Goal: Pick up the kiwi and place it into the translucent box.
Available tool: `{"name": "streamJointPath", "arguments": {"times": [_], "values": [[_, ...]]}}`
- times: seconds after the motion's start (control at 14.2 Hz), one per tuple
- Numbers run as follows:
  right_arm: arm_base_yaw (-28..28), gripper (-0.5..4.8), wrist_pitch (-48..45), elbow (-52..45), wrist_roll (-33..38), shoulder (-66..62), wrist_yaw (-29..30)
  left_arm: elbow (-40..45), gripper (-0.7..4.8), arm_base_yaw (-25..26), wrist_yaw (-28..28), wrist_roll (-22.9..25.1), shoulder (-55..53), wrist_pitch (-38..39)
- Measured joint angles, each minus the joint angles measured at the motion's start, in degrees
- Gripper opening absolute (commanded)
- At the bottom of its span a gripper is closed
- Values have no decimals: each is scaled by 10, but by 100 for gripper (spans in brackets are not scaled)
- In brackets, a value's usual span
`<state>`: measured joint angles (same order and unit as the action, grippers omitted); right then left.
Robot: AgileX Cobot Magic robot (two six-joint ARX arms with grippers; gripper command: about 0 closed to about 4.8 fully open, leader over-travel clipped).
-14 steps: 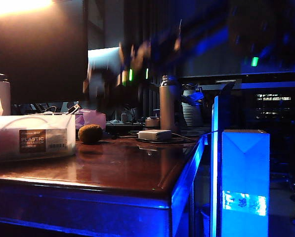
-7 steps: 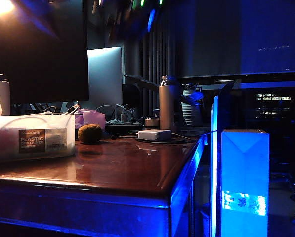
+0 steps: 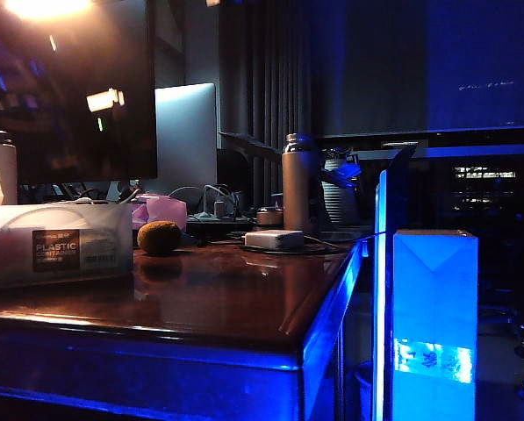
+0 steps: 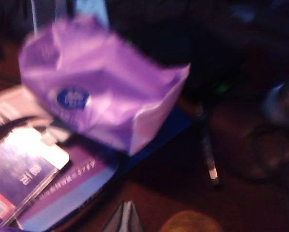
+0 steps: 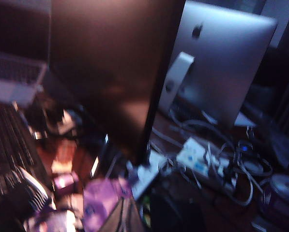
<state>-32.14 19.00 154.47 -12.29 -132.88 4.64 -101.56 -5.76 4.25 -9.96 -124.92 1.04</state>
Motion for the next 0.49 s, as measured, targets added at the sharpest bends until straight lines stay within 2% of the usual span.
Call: {"name": "streamJointPath", "arguments": {"times": [0.21,0.49], "values": [[0,-1,-1,0,42,8,5,-66,-3,0,-3,-5,-44,0],[0,-1,0,0,45,9,5,-169,-3,-7,-2,-22,-93,43]]}}
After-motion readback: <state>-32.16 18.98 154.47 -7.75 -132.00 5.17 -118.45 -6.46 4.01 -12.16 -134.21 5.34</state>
